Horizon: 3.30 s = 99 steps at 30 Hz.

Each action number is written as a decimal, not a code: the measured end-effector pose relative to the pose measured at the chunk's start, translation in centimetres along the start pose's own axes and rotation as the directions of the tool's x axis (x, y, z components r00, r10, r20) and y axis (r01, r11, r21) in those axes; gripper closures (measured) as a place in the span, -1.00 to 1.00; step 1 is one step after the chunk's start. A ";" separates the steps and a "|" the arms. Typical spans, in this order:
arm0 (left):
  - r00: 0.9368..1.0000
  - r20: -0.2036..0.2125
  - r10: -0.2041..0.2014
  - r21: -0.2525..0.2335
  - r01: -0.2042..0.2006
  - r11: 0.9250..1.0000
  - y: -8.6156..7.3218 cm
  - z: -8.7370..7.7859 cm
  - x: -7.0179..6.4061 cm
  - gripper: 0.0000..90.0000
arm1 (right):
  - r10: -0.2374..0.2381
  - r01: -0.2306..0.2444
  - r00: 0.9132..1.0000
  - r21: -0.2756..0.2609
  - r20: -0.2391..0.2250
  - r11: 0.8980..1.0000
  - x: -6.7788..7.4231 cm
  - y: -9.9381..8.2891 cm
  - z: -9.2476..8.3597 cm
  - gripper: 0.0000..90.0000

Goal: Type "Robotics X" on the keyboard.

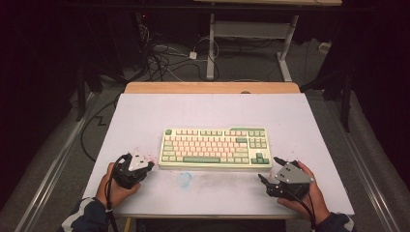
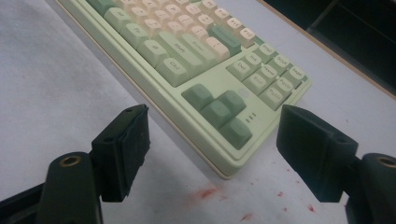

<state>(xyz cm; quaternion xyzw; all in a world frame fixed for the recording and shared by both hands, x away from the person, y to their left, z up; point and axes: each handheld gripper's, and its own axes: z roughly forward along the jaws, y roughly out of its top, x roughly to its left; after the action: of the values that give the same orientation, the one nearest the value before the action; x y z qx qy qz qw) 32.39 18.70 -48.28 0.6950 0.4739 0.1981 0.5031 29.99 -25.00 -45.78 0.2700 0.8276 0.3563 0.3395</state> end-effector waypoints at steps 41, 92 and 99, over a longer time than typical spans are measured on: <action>0.991 0.109 0.081 0.034 -0.086 0.996 4.9 8.5 -4.7 0.93 | -0.023 0.023 1.000 0.030 -0.019 0.999 0.4 -0.1 0.6 -0.40; 0.994 0.093 0.053 -0.163 -0.037 0.986 4.7 4.0 -3.5 -0.49 | -0.026 0.026 1.000 0.031 -0.012 0.999 0.1 -0.2 0.4 -0.40; 0.992 0.114 0.053 -0.177 -0.032 0.984 3.7 3.0 -4.5 -0.47 | -0.024 0.024 1.000 0.030 -0.012 0.999 0.1 -0.2 0.4 -0.40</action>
<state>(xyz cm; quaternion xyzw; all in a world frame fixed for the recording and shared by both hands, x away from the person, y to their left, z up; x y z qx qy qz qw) 34.24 13.17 -45.31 0.6686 0.4091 0.2081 0.5851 30.19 -24.95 -46.19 0.2632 0.8381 0.3412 0.3345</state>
